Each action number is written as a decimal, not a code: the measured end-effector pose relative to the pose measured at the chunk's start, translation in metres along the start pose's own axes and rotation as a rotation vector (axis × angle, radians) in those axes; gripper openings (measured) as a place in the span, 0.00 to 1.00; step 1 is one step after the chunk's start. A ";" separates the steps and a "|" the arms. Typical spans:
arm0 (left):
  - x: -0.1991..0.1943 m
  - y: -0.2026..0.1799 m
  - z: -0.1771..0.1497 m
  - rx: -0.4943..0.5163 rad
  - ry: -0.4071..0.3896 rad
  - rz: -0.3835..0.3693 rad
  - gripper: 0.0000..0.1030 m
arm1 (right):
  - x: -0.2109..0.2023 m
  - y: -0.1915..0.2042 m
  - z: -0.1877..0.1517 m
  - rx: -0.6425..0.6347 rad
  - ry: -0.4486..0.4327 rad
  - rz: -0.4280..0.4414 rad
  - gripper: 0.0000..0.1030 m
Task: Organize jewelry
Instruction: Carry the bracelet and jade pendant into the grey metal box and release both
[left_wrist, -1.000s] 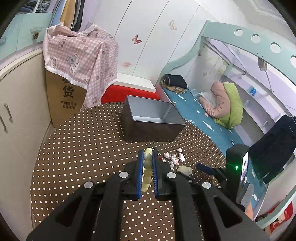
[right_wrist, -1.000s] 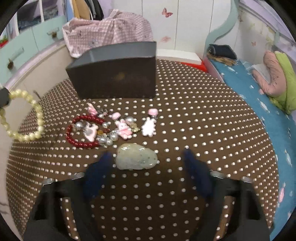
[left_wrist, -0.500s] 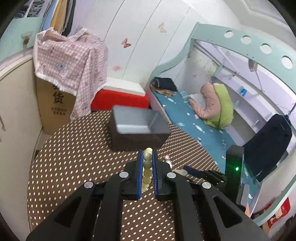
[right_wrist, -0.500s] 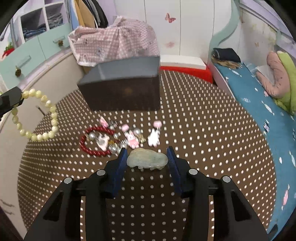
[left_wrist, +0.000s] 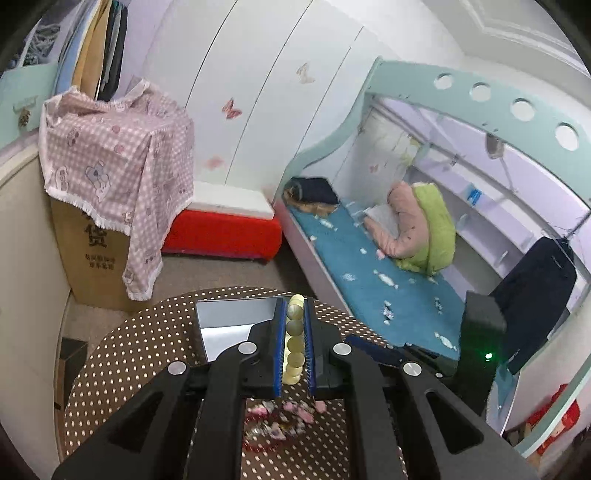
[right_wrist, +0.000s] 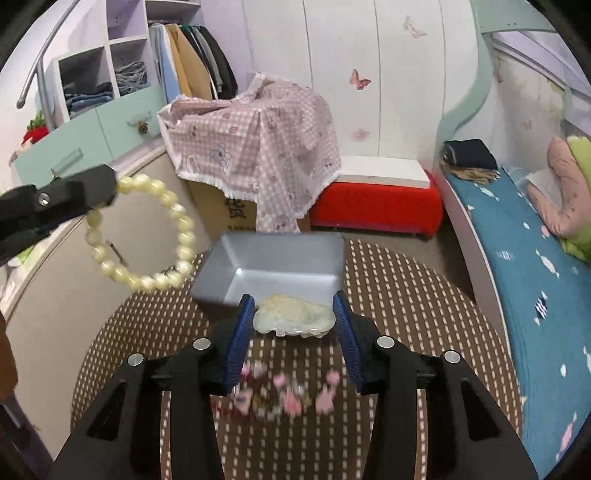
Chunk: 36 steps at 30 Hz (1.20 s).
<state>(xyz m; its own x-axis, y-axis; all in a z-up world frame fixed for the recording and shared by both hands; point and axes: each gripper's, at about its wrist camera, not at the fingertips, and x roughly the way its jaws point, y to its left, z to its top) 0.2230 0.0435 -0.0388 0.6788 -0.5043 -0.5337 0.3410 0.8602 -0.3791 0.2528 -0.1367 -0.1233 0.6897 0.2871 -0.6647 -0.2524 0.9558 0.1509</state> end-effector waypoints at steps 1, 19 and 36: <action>0.009 0.005 0.002 -0.009 0.015 0.005 0.07 | 0.009 -0.001 0.006 0.005 0.013 0.004 0.42; 0.121 0.057 -0.023 -0.075 0.263 0.073 0.08 | 0.108 0.015 0.021 -0.082 0.188 -0.007 0.42; 0.117 0.061 -0.025 -0.106 0.249 0.084 0.32 | 0.121 0.021 0.020 -0.099 0.222 -0.008 0.42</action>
<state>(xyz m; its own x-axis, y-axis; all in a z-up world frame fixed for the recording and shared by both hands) 0.3072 0.0348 -0.1428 0.5165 -0.4459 -0.7310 0.2111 0.8937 -0.3960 0.3445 -0.0812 -0.1854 0.5286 0.2482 -0.8117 -0.3202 0.9439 0.0801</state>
